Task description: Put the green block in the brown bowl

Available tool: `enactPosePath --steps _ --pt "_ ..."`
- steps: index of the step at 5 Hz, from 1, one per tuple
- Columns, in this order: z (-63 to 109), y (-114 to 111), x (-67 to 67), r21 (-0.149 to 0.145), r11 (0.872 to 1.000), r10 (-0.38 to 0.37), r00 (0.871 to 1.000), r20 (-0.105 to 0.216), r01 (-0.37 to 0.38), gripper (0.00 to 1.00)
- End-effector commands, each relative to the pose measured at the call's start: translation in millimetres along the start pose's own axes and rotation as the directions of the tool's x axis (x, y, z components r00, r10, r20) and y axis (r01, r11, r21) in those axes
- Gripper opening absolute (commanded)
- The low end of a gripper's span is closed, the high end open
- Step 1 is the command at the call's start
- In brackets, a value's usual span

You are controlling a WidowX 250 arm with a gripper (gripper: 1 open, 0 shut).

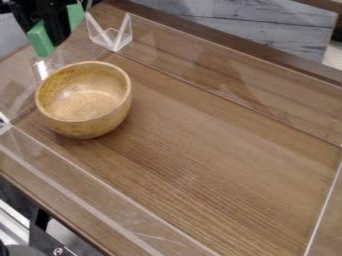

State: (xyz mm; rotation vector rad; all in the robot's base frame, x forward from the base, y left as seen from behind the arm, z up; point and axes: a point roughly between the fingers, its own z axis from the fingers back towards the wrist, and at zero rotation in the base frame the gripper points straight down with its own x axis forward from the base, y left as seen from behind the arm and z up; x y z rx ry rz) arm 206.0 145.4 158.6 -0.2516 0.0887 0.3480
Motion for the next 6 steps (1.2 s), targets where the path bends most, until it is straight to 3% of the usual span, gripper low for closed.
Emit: enactPosePath --steps 1,4,6 --pt "3.8 1 7.2 0.001 0.998 -0.064 0.997 0.046 0.064 0.00" --pt "-23.1 -3 19.5 -0.014 0.978 -0.210 0.977 0.037 0.210 0.00" --pt "-38.3 -7 25.7 -0.018 0.968 -0.249 0.968 0.036 0.250 0.00"
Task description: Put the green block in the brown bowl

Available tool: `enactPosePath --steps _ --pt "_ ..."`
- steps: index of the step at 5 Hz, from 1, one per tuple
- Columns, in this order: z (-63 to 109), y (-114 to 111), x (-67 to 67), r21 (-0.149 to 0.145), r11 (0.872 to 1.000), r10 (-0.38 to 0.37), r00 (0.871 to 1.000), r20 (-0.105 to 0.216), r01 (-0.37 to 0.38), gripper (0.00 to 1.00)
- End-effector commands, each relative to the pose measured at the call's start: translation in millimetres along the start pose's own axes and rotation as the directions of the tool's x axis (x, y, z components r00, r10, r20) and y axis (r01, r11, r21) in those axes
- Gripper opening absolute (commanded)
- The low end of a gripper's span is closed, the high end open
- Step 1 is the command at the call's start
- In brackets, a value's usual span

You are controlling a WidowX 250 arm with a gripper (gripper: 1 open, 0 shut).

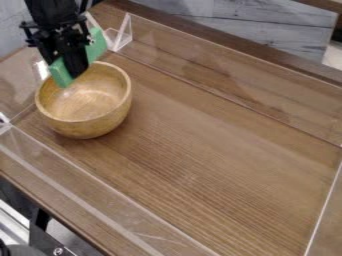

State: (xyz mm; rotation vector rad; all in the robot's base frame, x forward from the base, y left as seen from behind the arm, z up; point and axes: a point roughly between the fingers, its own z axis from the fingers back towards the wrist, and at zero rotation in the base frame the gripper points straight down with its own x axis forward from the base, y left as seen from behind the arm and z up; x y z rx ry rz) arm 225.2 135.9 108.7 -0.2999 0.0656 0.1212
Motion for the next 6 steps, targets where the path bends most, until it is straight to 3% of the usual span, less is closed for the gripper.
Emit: enactPosePath --steps 1,6 --pt "4.6 -2 9.6 0.021 0.999 -0.036 0.998 0.044 0.035 0.00" --pt "-17.2 -5 22.2 0.014 0.997 -0.080 0.997 0.023 0.080 0.00"
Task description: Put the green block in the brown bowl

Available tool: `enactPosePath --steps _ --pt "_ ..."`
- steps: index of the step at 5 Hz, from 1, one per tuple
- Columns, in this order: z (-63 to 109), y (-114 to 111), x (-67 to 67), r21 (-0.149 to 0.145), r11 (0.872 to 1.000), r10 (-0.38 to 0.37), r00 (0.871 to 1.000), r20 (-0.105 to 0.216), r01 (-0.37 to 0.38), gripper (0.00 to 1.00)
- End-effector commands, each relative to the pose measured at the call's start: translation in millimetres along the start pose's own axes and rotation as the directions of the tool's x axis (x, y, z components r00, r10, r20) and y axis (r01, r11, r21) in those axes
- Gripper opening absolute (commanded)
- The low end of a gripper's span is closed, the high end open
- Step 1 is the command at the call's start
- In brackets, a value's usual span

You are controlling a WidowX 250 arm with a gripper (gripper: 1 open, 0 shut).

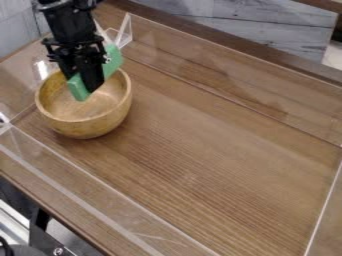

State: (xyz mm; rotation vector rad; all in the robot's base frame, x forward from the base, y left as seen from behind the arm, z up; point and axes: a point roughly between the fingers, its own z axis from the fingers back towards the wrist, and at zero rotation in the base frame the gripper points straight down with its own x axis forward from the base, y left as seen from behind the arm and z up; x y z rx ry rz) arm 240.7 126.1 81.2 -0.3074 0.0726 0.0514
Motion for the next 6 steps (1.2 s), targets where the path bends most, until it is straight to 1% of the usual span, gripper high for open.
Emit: enactPosePath --steps 1,6 --pt "8.1 -2 8.4 0.018 1.000 -0.014 0.999 0.039 0.014 0.00" --pt "1.2 -4 19.0 0.006 1.000 -0.011 1.000 0.029 0.011 0.00"
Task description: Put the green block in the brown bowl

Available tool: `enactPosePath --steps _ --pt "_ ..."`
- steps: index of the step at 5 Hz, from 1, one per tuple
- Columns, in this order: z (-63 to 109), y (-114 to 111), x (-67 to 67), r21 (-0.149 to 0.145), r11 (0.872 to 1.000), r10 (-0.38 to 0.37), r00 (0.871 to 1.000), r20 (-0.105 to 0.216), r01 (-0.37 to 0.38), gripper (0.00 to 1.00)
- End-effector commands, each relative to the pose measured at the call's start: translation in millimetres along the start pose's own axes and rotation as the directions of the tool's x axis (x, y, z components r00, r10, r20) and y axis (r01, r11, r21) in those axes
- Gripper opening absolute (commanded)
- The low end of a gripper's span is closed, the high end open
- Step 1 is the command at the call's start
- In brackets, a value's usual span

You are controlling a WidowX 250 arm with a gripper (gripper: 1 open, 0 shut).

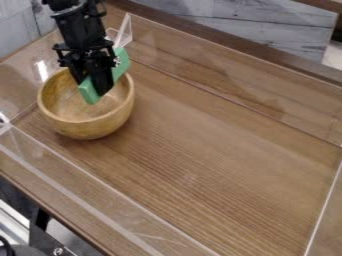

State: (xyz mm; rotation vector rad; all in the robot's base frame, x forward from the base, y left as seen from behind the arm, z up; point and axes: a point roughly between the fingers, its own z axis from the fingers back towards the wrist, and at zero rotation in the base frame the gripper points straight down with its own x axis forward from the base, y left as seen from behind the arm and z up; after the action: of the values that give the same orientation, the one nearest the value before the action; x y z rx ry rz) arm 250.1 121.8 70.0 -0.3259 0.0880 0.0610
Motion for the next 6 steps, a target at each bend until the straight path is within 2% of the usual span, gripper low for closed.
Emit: enactPosePath --steps 1,6 --pt "11.6 -2.9 10.9 0.022 1.000 -0.021 0.999 0.040 0.021 0.00" --pt "7.2 -2.9 20.6 0.007 1.000 -0.017 0.999 0.032 0.016 0.00"
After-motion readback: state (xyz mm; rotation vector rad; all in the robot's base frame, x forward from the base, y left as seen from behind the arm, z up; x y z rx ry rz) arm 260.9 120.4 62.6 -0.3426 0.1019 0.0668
